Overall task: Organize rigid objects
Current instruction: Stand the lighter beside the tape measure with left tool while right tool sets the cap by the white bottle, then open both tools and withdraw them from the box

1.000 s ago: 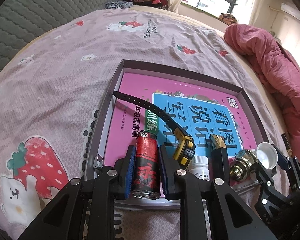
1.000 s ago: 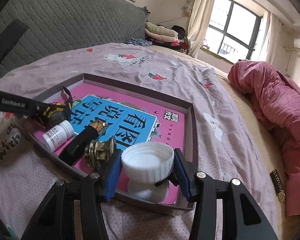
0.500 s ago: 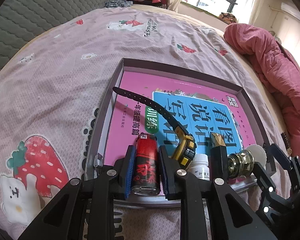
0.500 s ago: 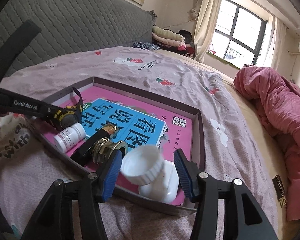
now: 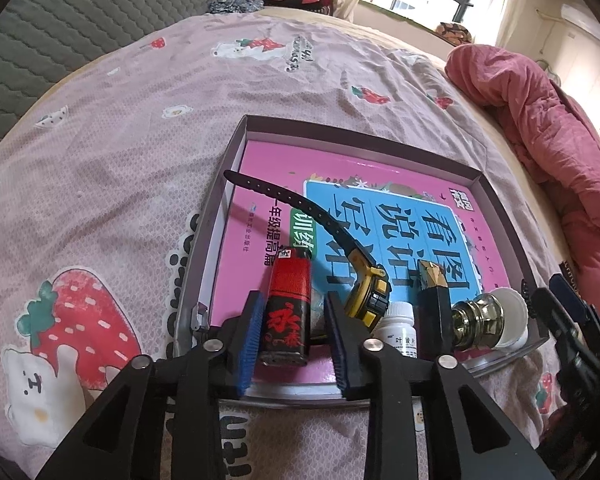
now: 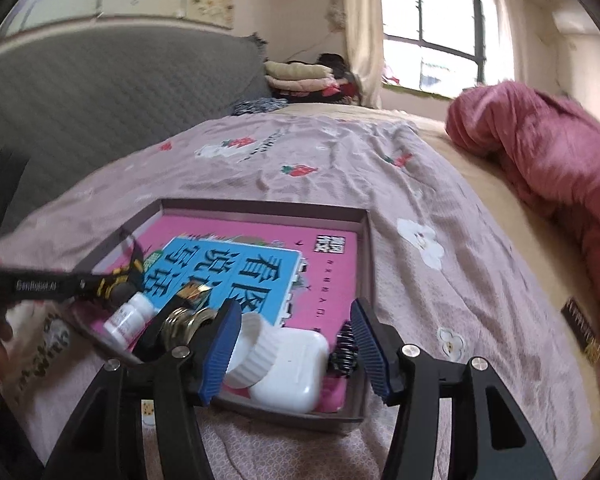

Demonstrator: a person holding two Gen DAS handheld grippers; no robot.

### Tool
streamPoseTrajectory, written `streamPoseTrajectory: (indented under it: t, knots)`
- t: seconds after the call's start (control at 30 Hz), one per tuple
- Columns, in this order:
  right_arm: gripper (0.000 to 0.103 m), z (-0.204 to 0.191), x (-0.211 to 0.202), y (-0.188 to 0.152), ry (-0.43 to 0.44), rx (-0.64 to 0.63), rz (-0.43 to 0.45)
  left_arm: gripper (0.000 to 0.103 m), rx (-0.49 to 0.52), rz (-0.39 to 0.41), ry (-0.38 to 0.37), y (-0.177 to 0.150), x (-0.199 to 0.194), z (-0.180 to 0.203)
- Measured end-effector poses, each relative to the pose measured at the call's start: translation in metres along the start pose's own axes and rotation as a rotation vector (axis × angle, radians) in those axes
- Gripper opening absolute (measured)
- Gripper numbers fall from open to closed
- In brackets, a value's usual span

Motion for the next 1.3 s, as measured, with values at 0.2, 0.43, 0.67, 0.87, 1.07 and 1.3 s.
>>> streamPoseTrajectory:
  t: [0.2, 0.43, 0.67, 0.87, 1.07, 1.3]
  knots:
    - [0.057, 0.031, 0.000, 0.002, -0.020, 0.147, -0.004, 0.037, 0.001, 0.002, 0.004, -0.001, -0.002, -0.001]
    - [0.057, 0.034, -0.007, 0.003, -0.024, 0.161, 0.015, 0.043, 0.007, 0.009, 0.005, -0.003, -0.008, -0.001]
    - [0.066, 0.022, -0.018, -0.005, 0.013, 0.164, 0.016, 0.051, 0.024, 0.014, 0.011, -0.007, -0.016, 0.005]
    - [0.066, 0.015, -0.026, -0.012, 0.003, 0.156, 0.011, 0.061, 0.026, 0.034, -0.011, -0.012, -0.029, 0.004]
    - [0.066, 0.004, -0.039, -0.020, -0.006, 0.145, 0.006, 0.067, 0.035, 0.047, -0.033, -0.019, -0.042, 0.008]
    - [0.066, -0.023, -0.058, -0.028, -0.027, 0.087, 0.010, 0.074, 0.066, 0.058, -0.042, -0.034, -0.058, 0.016]
Point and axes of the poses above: each gripper's, at about its wrist camera, not at the fingertips, and x roughly the way its jaws point, z to its right, y to its top, the point moved 3 cm from there along x, roughly the way its jaws point, and after that the axes turned 4 degrees about x, right-handed, at the moved point
